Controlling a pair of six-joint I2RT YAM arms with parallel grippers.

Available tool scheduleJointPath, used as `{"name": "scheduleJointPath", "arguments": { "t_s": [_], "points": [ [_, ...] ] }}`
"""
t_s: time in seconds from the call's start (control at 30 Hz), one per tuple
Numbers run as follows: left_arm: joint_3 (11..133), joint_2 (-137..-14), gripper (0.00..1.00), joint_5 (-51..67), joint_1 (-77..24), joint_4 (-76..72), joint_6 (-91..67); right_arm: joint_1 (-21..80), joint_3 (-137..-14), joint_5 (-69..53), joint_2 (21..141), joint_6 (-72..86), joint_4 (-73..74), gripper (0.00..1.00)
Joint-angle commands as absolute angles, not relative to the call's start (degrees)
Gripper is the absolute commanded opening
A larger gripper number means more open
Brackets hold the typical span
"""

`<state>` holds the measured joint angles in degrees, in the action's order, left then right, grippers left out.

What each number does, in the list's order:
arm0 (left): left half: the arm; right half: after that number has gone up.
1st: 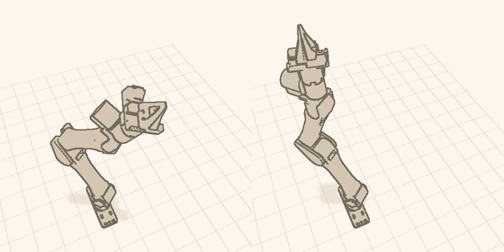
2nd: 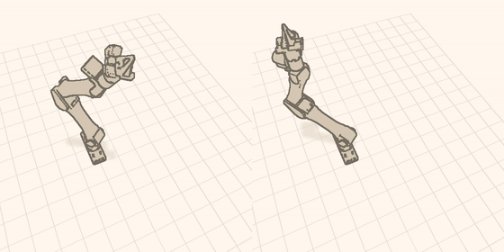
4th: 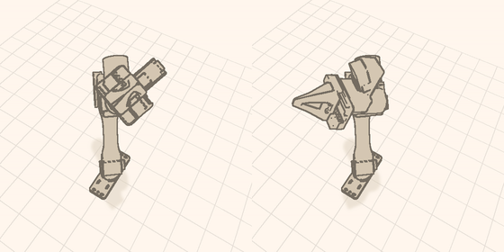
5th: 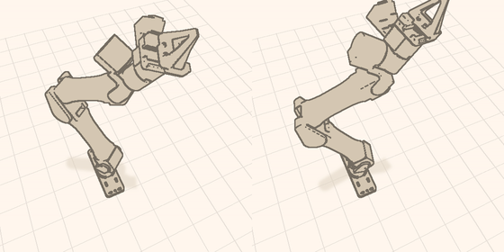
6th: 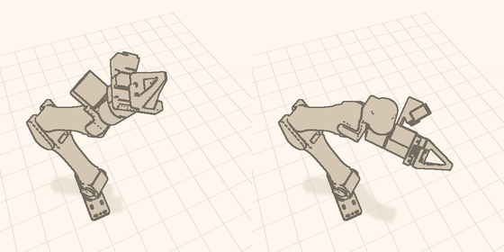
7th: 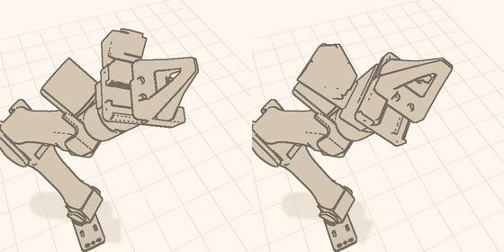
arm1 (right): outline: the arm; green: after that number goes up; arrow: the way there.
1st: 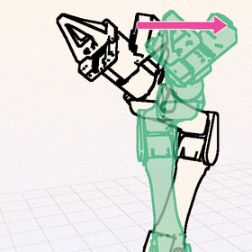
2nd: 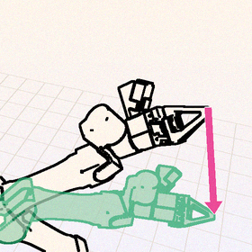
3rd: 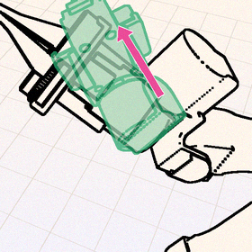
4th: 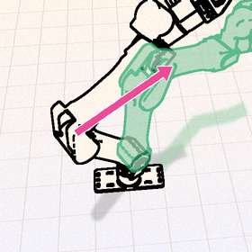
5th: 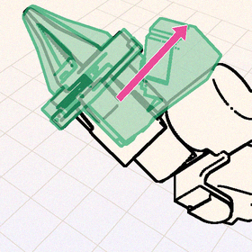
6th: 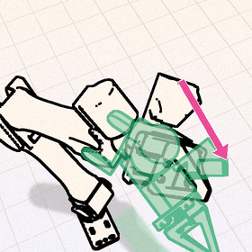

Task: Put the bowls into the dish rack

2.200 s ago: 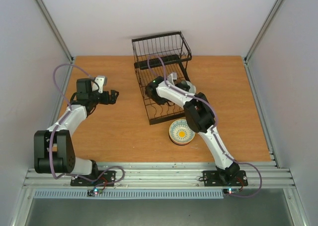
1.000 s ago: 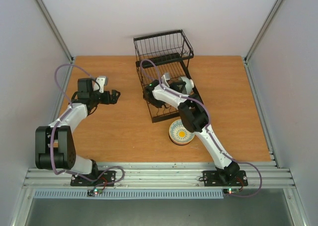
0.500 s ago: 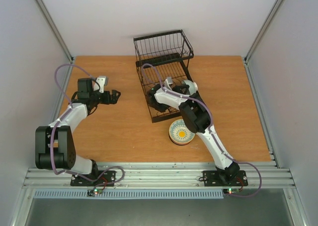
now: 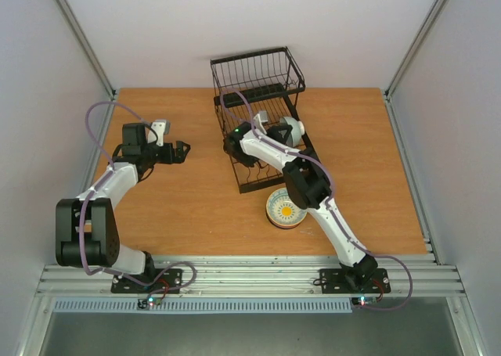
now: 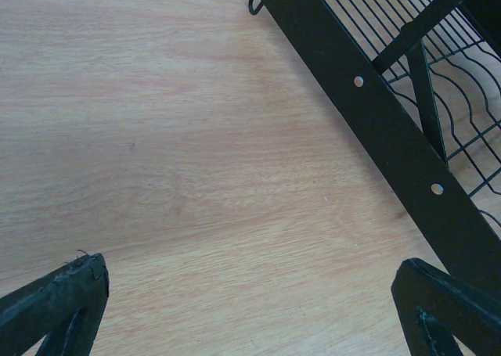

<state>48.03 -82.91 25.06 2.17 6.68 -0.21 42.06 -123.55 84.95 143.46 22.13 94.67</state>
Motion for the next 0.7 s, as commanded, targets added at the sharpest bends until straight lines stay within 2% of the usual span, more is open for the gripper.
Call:
{"name": "scheduleJointPath", "arguments": {
  "t_s": [0.0, 0.67],
  "points": [
    [49.58, -83.13, 0.99, 24.88, 2.28, 5.8, -0.7, 41.47, -127.65, 88.9, 146.48, 19.93, 105.47, 0.01],
    [49.92, -84.77, 0.99, 25.79, 2.23, 5.6, -1.05, 37.73, -142.63, 93.2, 157.09, 15.15, 105.21, 0.01]
  ]
}}
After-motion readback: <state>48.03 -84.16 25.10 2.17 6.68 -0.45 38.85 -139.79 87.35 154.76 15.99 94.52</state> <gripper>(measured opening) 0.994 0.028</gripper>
